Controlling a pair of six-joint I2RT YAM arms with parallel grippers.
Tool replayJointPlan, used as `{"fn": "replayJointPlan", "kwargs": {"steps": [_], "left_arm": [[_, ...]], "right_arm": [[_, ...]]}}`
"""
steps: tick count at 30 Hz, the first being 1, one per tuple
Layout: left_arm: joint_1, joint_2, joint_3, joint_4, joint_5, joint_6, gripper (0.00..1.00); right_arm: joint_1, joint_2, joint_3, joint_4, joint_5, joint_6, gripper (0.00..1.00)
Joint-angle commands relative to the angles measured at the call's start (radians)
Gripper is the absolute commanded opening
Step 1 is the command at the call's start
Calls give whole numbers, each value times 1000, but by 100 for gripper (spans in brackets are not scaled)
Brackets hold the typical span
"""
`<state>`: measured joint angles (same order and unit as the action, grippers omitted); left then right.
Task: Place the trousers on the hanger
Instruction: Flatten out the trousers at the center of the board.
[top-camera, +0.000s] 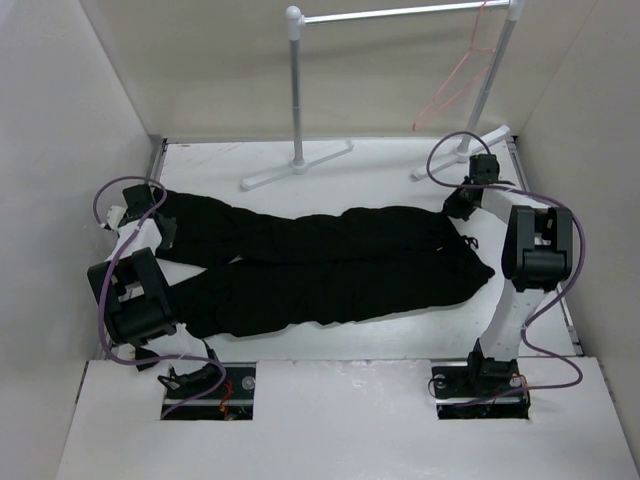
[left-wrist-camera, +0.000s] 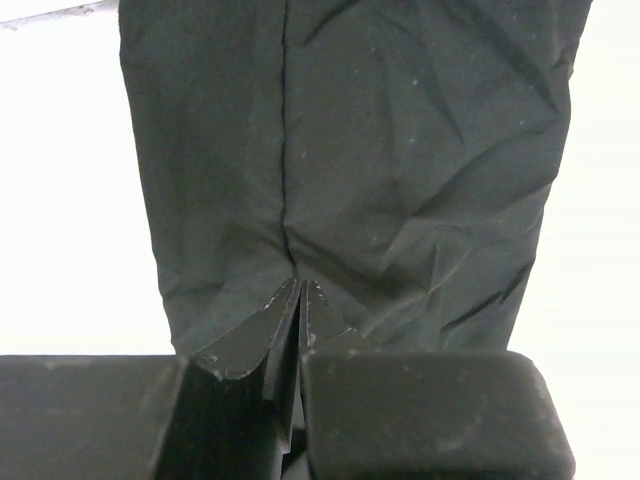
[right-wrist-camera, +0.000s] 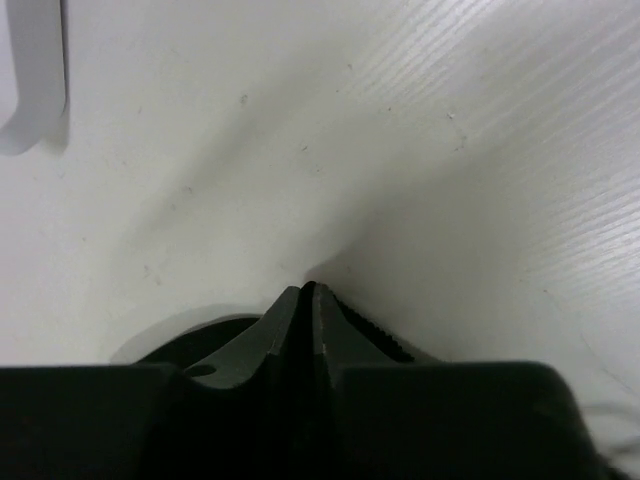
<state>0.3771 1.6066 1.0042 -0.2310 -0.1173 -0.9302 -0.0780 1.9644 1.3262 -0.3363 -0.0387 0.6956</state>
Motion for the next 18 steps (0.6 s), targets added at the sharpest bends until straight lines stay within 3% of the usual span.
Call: {"fn": "replayJointPlan", "kwargs": {"steps": [1, 5, 12, 18], "left_arm": [[6, -54, -19, -8, -10, -4, 2], [-7, -71, -7, -8, 2, -4, 2], [-19, -116, 33, -33, 2, 10, 5], [-14, 15, 82, -28, 85, 30, 33]], "right_arm": [[-16, -2, 16, 6, -27, 36, 8], [-61, -125, -41, 107, -9, 103, 3], [-182, -259, -82, 189, 23, 205, 3], [-187, -213, -90, 195, -3, 208, 4]]}}
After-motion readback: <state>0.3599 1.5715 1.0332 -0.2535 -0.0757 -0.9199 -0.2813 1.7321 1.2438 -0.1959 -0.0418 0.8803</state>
